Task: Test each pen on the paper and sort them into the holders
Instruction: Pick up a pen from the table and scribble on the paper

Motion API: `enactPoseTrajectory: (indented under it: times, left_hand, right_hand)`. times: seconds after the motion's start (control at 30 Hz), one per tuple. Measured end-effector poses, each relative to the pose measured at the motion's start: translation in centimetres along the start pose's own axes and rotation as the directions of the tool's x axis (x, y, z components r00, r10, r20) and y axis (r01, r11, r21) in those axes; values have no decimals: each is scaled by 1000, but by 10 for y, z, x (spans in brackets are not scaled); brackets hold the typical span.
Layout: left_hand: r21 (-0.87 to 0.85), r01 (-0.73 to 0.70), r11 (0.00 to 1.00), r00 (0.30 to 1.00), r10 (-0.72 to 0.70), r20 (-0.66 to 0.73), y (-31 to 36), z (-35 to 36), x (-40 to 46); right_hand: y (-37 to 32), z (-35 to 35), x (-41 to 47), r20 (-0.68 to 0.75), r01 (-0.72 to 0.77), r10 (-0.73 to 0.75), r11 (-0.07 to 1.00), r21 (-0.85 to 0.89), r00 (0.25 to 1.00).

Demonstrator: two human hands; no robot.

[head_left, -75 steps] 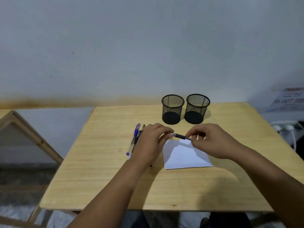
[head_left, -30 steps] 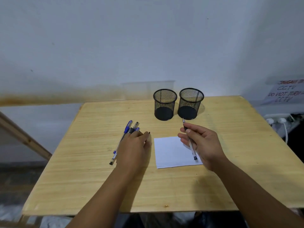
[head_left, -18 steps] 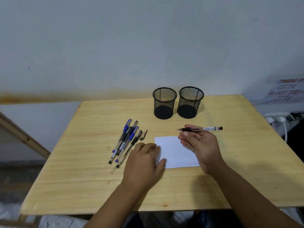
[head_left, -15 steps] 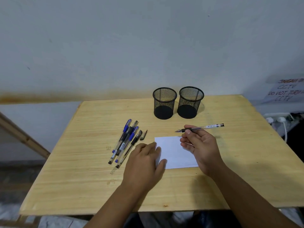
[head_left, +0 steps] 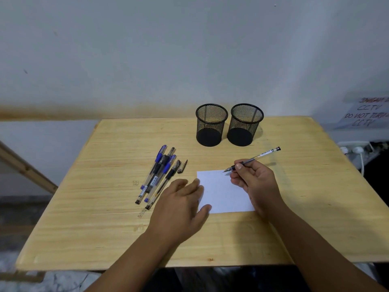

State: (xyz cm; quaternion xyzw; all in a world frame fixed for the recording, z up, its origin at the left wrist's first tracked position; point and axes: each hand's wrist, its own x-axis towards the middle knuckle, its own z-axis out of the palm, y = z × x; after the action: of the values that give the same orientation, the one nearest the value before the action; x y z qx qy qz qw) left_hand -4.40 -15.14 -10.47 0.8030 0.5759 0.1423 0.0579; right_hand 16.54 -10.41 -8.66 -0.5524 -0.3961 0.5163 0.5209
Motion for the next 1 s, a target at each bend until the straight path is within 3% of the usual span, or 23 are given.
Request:
enactPoseTrajectory:
  times: [0.3,0.53,0.67,1.0]
  left_hand:
    - [-37,15,999,1000,-15,4,3,0,-1]
    - [-83,37,996,996,-30,83,4,-1,0]
    - [-45,16,999,997,-12,83,2,3,1]
    - [-70,10,997,1000,-9,12,-3,10,4]
  right_hand:
    - [-2,10,9,-50,116,-131,966,-230,990]
    - [4,46,11,118,289,-264,890,-354,957]
    - [13,55,19,131,374,-357,794,-479,925]
    - [14,60,21,69,288,-325,698,-656,943]
